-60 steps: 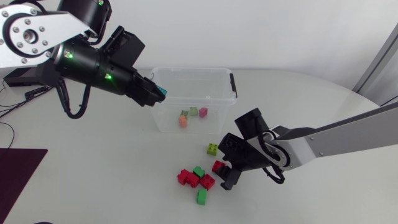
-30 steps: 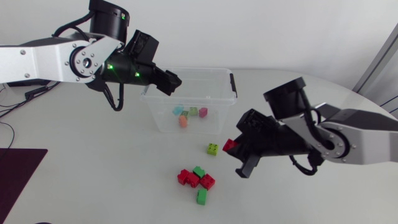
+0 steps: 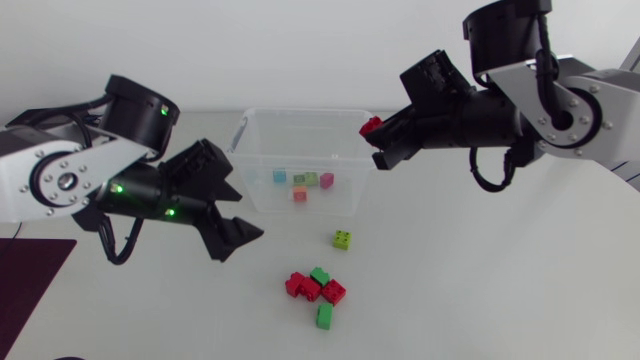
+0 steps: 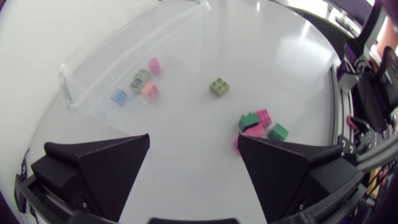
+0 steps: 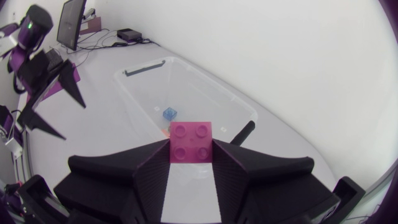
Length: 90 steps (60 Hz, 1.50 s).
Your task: Pick up the duplo bricks and place them in the container
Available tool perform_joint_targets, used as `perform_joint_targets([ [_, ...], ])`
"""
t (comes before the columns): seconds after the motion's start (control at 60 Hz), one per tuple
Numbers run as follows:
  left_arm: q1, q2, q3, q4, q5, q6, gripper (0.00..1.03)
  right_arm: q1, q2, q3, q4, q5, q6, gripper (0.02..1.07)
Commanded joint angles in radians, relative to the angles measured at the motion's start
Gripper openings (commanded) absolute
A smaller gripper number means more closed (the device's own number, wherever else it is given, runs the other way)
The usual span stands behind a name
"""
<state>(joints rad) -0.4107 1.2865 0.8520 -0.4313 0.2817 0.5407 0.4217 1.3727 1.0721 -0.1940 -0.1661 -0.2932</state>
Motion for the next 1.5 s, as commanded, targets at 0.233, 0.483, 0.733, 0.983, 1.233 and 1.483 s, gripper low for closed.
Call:
perform_joint_targets([
  [0.233, -0.05, 0.05, -0.139, 0.089, 0.086, 0.334, 0.99, 0.048, 0.25, 0.147, 0.145, 0.089, 0.08, 0.25],
  [0.483, -0.077, 0.201, -0.074, 0.097, 0.1, 0.588, 0.99, 0.075, 0.451, 0.302, 0.185, 0.158, 0.078, 0.82],
  [0.733, -0.102, 0.346, 0.036, 0.016, 0.1, 0.746, 0.99, 0.078, 0.397, 0.272, 0.186, 0.183, 0.089, 1.03],
  [0.983, -0.14, 0.485, 0.174, -0.095, 0.096, 0.837, 0.98, 0.077, 0.141, 0.022, 0.162, 0.146, 0.075, 1.03],
  [1.233, -0.169, 0.583, 0.248, -0.184, 0.074, 0.898, 0.96, 0.089, -0.095, -0.228, 0.102, 0.12, 0.117, 1.02],
  [1.483, -0.191, 0.651, 0.305, -0.25, 0.076, 0.89, 0.8, 0.121, 0.046, -0.365, 0.157, 0.149, 0.221, 1.02],
])
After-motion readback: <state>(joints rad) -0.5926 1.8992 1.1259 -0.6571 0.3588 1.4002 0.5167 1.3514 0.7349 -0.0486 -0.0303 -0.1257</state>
